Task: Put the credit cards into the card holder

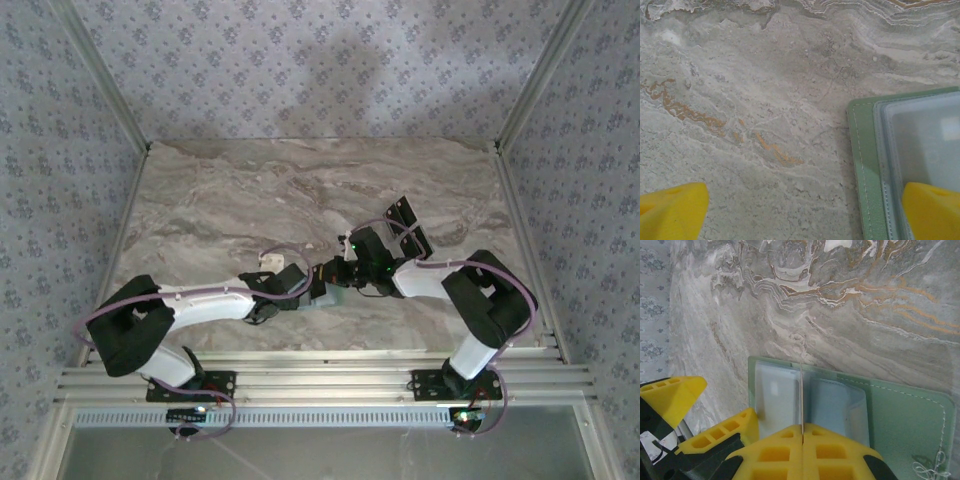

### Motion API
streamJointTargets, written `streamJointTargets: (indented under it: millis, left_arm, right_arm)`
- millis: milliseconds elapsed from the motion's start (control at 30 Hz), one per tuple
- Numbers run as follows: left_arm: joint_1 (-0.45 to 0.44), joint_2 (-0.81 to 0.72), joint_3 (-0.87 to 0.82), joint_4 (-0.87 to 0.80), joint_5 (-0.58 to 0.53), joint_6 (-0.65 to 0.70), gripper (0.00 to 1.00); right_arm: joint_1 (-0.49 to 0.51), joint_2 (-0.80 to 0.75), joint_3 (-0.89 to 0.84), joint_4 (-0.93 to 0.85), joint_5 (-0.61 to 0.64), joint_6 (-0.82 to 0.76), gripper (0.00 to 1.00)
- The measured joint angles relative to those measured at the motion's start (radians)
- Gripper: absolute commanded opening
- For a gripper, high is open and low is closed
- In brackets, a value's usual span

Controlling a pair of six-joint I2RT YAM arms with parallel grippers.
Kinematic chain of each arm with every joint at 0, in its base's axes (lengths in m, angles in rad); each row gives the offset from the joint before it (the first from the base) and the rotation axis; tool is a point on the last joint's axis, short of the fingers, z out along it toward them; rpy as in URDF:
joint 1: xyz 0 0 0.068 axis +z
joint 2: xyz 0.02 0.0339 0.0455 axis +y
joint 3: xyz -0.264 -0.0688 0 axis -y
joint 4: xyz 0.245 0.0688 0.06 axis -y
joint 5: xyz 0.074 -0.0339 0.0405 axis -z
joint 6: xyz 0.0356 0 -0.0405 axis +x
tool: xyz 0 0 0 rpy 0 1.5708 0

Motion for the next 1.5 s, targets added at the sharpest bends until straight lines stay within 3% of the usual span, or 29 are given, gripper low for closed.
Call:
streamJointTargets:
  millis: [1500]
  left_arm:
    - [0.000, -0.030, -0.055, 0.051, -0.023, -0.031, 1.00]
  right_arm:
    - [0.009, 0.024, -0.097, 0.204, -0.035, 0.127, 0.00]
